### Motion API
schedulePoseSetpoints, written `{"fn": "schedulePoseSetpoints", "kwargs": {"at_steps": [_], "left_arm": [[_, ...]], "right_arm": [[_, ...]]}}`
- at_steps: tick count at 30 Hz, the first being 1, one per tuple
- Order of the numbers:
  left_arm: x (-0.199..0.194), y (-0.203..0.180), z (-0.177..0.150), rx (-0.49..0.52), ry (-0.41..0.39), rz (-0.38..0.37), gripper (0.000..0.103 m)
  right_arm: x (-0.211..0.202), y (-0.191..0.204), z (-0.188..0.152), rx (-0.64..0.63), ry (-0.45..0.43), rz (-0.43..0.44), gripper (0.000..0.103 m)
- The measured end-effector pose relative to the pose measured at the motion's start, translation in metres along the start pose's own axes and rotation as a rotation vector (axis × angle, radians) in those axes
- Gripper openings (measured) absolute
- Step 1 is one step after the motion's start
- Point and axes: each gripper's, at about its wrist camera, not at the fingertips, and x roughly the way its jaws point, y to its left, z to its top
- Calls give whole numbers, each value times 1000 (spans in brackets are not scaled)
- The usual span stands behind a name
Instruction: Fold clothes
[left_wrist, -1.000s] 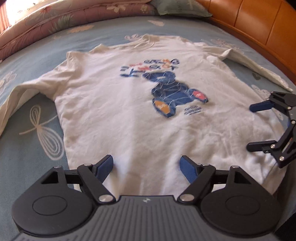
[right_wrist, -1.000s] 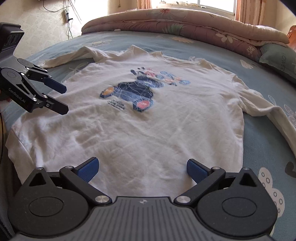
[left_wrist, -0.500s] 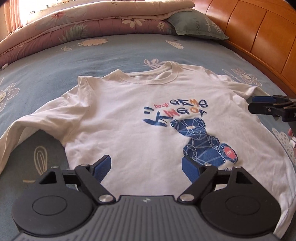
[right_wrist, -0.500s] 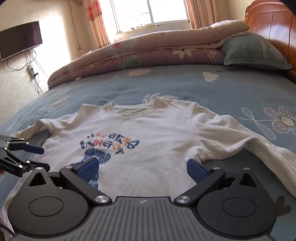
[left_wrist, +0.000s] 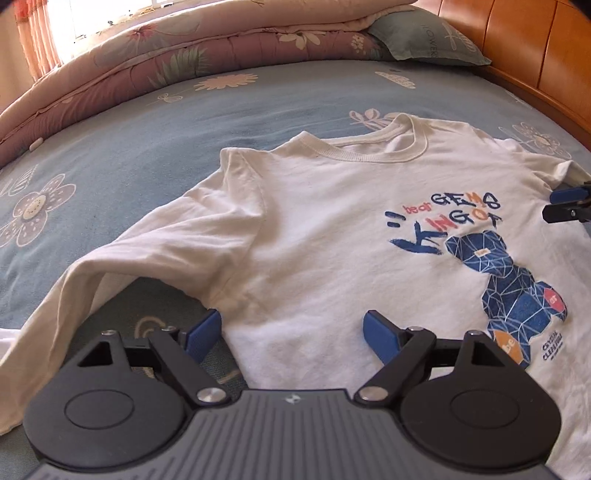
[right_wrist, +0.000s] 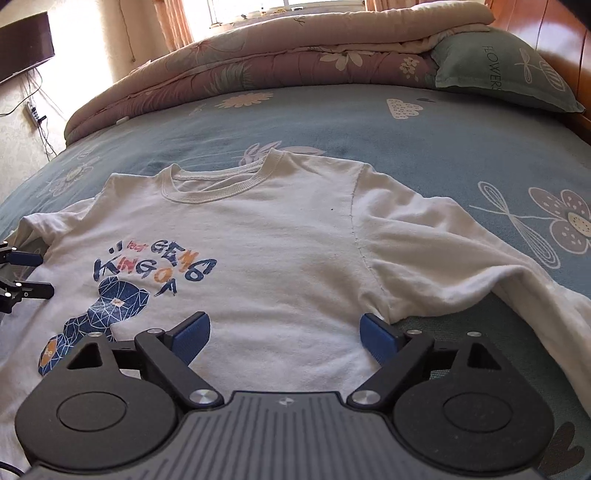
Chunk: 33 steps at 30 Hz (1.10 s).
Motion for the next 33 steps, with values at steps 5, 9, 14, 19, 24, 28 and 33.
{"fn": "schedulePoseSetpoints", "kwargs": {"at_steps": [5, 9, 14, 19, 24, 28, 33], "left_arm": [[-5, -32, -13, 34, 7, -178, 86], [-18, -35, -41, 90, 15, -120, 90], [-43, -35, -39, 78, 14, -98, 90], [-43, -63, -30, 89, -7, -184, 90], [-39, -67, -64, 75, 94, -113, 91], [-65, -59, -83, 77, 93, -112, 94], [-84, -87, -69, 156, 30, -123, 94]], "right_arm": [[-10, 25, -14, -59, 16, 29, 101], [-28, 6, -44, -89, 33, -14, 101], [-60, -9, -57, 9, 42, -63, 103], [-60, 31, -51, -36, -19, 75, 103], [-51, 28, -77, -67, 65, -12, 103], [-83, 15, -95, -41, 64, -4, 103], [-100, 41, -91, -84, 17, 22, 103]]}}
